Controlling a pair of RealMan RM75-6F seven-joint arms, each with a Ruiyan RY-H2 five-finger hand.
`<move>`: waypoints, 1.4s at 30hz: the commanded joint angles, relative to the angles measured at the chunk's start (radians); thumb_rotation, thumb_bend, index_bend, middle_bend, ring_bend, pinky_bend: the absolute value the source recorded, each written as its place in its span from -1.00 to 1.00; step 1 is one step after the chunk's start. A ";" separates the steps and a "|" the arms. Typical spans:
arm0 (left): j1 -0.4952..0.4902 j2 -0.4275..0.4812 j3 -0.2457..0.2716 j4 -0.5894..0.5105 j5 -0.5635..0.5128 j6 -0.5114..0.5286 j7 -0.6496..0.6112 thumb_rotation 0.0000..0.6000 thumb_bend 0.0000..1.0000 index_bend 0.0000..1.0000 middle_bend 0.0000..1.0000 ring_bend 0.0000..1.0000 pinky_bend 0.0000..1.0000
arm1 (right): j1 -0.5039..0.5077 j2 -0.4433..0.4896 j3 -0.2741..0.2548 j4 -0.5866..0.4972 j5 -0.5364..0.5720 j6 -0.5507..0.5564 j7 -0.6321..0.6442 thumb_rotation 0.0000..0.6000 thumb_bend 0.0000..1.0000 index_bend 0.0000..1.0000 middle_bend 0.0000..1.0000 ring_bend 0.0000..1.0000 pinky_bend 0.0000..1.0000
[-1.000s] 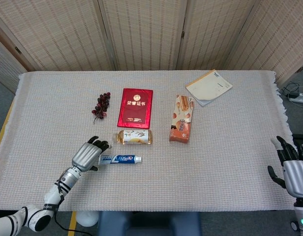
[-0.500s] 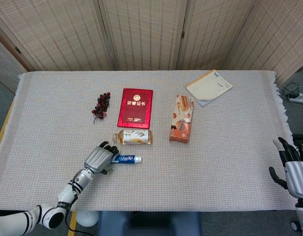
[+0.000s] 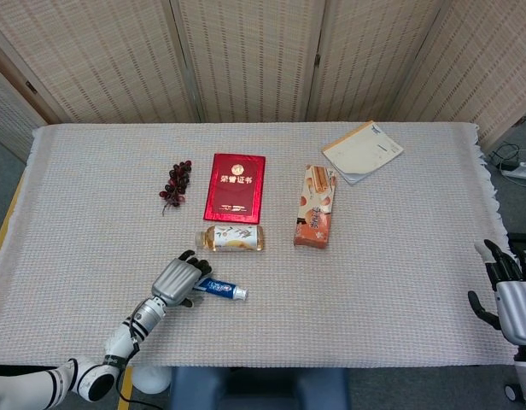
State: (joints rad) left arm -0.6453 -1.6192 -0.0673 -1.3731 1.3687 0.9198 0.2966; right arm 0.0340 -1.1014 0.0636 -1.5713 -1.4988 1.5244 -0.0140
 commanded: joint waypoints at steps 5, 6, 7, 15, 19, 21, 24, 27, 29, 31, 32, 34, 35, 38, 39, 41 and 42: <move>-0.006 -0.035 0.001 0.049 0.015 0.019 -0.029 1.00 -0.35 -0.14 -0.23 -0.21 -0.54 | -0.001 0.001 0.000 0.000 0.003 -0.002 0.004 1.00 -0.14 -0.99 -0.80 -0.69 -0.94; -0.006 -0.039 0.002 0.054 0.016 0.021 -0.030 1.00 -0.35 -0.14 -0.22 -0.20 -0.52 | -0.002 0.001 0.000 0.000 0.003 -0.003 0.004 1.00 -0.14 -0.99 -0.80 -0.69 -0.94; -0.006 -0.044 0.002 0.060 0.017 0.024 -0.030 1.00 -0.35 -0.14 -0.22 -0.20 -0.52 | -0.002 0.001 0.000 0.000 0.003 -0.003 0.005 1.00 -0.14 -0.99 -0.80 -0.69 -0.94; -0.008 -0.072 0.005 0.110 0.027 0.037 -0.065 1.00 -0.29 -0.03 -0.10 -0.10 -0.45 | -0.004 0.003 -0.001 -0.001 0.003 -0.003 0.007 1.00 -0.14 -0.99 -0.80 -0.69 -0.94; -0.004 -0.088 0.014 0.150 0.056 0.062 -0.114 1.00 -0.24 0.09 0.04 0.01 -0.34 | -0.004 0.004 -0.002 -0.003 0.004 -0.006 0.004 1.00 -0.14 -0.99 -0.80 -0.69 -0.94; -0.003 -0.097 0.017 0.171 0.071 0.075 -0.143 1.00 -0.20 0.17 0.12 0.10 -0.26 | -0.003 0.004 -0.001 -0.005 0.004 -0.006 0.002 1.00 -0.14 -0.99 -0.80 -0.69 -0.94; 0.000 -0.112 0.021 0.215 0.103 0.106 -0.214 1.00 -0.11 0.32 0.25 0.22 -0.08 | -0.003 0.007 -0.002 -0.010 0.000 -0.006 -0.002 1.00 -0.14 -0.99 -0.80 -0.69 -0.94; 0.001 -0.117 0.025 0.254 0.135 0.139 -0.285 1.00 0.00 0.42 0.37 0.34 0.07 | -0.002 0.011 -0.002 -0.017 -0.008 -0.001 -0.007 1.00 -0.14 -0.99 -0.80 -0.69 -0.94; 0.001 -0.110 0.028 0.264 0.153 0.157 -0.326 1.00 0.05 0.46 0.41 0.38 0.13 | 0.000 0.015 -0.005 -0.022 -0.022 0.002 -0.005 1.00 -0.14 -0.99 -0.80 -0.69 -0.94; 0.000 -0.090 0.028 0.256 0.172 0.179 -0.372 1.00 0.10 0.49 0.45 0.42 0.16 | 0.007 0.025 -0.011 -0.034 -0.051 0.002 0.002 1.00 -0.14 -0.99 -0.80 -0.69 -0.94; -0.001 -0.079 0.026 0.246 0.180 0.190 -0.390 1.00 0.11 0.50 0.46 0.42 0.17 | 0.011 0.030 -0.013 -0.040 -0.066 0.004 0.003 1.00 -0.14 -0.99 -0.79 -0.69 -0.94; -0.003 -0.053 0.024 0.218 0.195 0.208 -0.421 1.00 0.14 0.50 0.48 0.44 0.18 | 0.022 0.040 -0.015 -0.052 -0.096 0.005 0.002 1.00 -0.14 -0.99 -0.79 -0.69 -0.94; -0.004 -0.039 0.021 0.201 0.201 0.218 -0.434 1.00 0.14 0.51 0.48 0.44 0.18 | 0.028 0.045 -0.015 -0.059 -0.111 0.005 0.000 1.00 -0.14 -0.99 -0.78 -0.69 -0.94; -0.012 0.027 0.003 0.104 0.222 0.252 -0.487 1.00 0.17 0.52 0.50 0.46 0.19 | 0.065 0.066 -0.012 -0.103 -0.179 -0.003 -0.016 1.00 -0.14 -0.99 -0.77 -0.69 -0.94; -0.015 0.051 -0.005 0.065 0.226 0.260 -0.504 1.00 0.18 0.53 0.50 0.47 0.19 | 0.079 0.073 -0.009 -0.121 -0.202 -0.008 -0.023 1.00 -0.14 -0.98 -0.77 -0.69 -0.94; -0.022 0.086 -0.018 0.007 0.229 0.266 -0.526 1.00 0.20 0.54 0.51 0.47 0.20 | 0.103 0.078 0.000 -0.149 -0.234 -0.013 -0.033 1.00 -0.14 -0.97 -0.75 -0.69 -0.94; -0.028 0.109 -0.026 -0.032 0.230 0.264 -0.538 1.00 0.21 0.54 0.51 0.48 0.20 | 0.121 0.078 0.008 -0.166 -0.258 -0.016 -0.041 1.00 -0.14 -0.95 -0.74 -0.69 -0.94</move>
State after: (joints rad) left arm -0.6601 -1.5689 -0.0703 -1.3233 1.5846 1.1666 -0.1977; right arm 0.1255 -1.0325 0.0598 -1.7067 -1.7222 1.5165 -0.0393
